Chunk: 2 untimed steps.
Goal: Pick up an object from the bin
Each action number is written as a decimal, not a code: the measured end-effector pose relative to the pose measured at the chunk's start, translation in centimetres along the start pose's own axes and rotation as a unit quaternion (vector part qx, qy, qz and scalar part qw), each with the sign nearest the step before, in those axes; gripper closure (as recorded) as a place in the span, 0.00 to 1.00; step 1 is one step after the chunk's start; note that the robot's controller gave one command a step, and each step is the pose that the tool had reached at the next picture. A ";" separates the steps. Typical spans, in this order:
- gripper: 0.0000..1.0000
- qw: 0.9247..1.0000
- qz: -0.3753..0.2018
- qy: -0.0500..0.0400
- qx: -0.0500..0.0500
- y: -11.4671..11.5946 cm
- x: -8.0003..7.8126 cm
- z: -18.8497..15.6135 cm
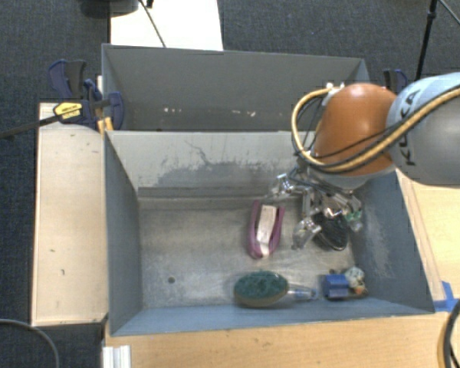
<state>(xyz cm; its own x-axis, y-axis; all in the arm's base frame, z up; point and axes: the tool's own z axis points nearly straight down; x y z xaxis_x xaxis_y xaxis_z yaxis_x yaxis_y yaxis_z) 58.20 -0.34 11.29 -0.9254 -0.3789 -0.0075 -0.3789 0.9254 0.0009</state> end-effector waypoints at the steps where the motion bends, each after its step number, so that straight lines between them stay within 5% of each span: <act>1: 0.00 0.993 -0.119 -0.008 0.006 0.8 -0.5 1.9; 2: 0.00 0.959 -0.284 -0.012 0.008 2.1 -3.0 3.2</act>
Offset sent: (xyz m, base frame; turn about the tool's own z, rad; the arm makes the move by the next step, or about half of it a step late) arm -0.0085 0.0195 -0.0429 -0.2989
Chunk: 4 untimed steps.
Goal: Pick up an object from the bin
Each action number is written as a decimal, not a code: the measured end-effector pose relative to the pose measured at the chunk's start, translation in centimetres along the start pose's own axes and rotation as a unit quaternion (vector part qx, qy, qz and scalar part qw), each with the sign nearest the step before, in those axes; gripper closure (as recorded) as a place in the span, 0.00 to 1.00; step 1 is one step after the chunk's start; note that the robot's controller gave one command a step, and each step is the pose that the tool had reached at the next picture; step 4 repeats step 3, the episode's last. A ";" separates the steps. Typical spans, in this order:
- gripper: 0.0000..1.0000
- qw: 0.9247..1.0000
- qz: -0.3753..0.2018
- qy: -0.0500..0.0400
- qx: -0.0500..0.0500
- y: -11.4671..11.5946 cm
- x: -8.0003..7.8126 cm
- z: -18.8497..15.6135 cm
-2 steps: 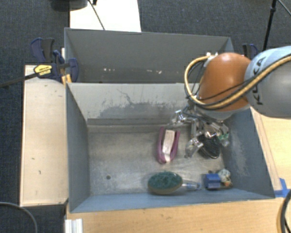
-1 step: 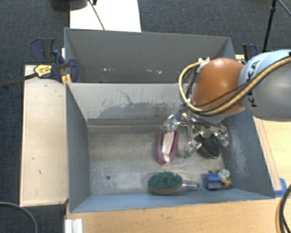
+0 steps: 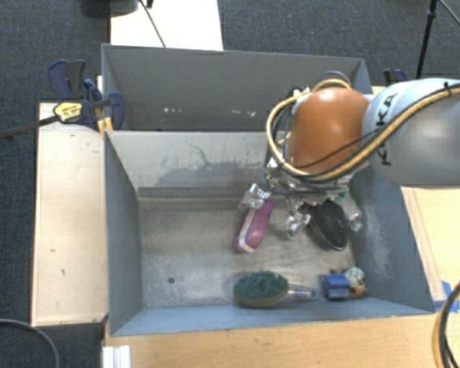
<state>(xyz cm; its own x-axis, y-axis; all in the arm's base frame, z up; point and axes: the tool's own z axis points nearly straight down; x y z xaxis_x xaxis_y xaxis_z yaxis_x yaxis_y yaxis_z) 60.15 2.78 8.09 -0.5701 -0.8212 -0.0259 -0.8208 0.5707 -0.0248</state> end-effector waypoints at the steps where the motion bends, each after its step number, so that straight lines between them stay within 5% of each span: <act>1: 1.00 1.000 0.002 -0.001 -0.001 0.1 -0.1 0.0; 2: 1.00 0.999 -0.035 0.002 -0.001 1.6 0.4 -0.1; 3: 1.00 1.000 -0.027 0.009 -0.009 1.1 -0.8 -16.0; 4: 1.00 1.000 -0.027 0.009 -0.009 1.1 -0.8 -16.0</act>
Offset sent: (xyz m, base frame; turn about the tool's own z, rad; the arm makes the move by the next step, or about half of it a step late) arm 0.0000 0.0000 0.0000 0.0000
